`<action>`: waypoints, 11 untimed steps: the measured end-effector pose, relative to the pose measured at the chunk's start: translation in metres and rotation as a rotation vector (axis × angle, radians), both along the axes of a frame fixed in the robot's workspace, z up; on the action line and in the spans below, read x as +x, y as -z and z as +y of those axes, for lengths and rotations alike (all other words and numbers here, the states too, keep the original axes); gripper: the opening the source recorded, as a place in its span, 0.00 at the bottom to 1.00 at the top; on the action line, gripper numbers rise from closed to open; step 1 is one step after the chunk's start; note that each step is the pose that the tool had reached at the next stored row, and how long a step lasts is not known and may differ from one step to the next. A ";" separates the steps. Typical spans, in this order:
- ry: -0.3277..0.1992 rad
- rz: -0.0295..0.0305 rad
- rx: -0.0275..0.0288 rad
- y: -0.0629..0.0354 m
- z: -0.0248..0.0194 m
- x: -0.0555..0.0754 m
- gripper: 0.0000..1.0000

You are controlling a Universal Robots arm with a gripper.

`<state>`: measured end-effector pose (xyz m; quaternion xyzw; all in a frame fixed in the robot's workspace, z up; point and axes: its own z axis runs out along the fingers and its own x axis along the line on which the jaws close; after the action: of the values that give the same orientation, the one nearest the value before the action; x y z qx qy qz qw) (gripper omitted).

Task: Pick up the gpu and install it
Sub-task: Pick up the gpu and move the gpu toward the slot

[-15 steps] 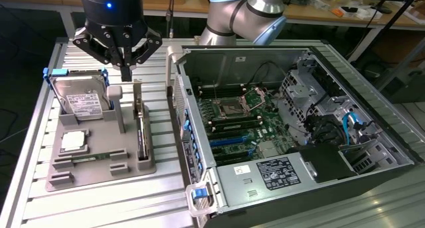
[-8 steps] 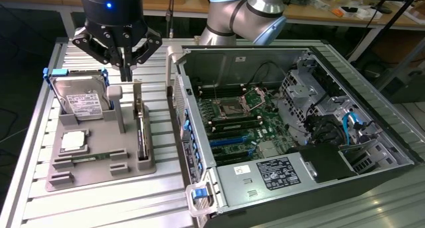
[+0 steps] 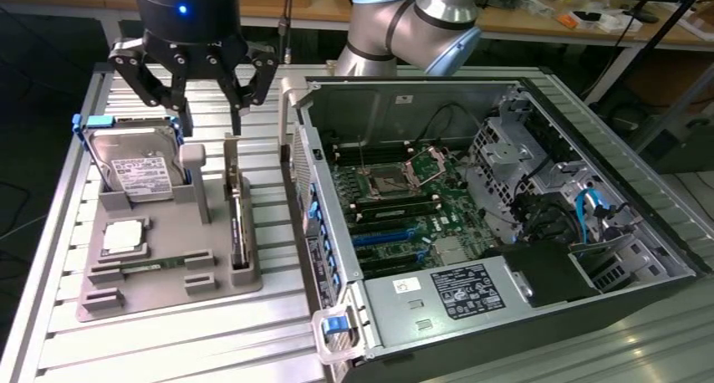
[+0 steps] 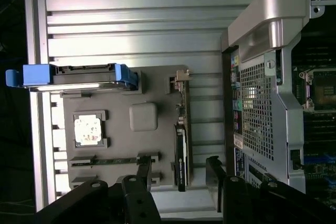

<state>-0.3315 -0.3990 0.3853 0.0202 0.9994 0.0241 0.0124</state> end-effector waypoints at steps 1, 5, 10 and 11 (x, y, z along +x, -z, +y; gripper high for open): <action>0.000 -0.0001 0.0002 0.0021 -0.0009 0.000 0.54; 0.000 -0.0001 0.0001 0.0117 -0.0053 0.000 0.54; 0.001 -0.0001 0.0018 0.0246 -0.0119 0.002 0.54; 0.002 0.0000 0.0021 0.0271 -0.0132 0.004 0.54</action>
<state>-0.3280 -0.4123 0.3581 0.0210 0.9994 0.0251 0.0124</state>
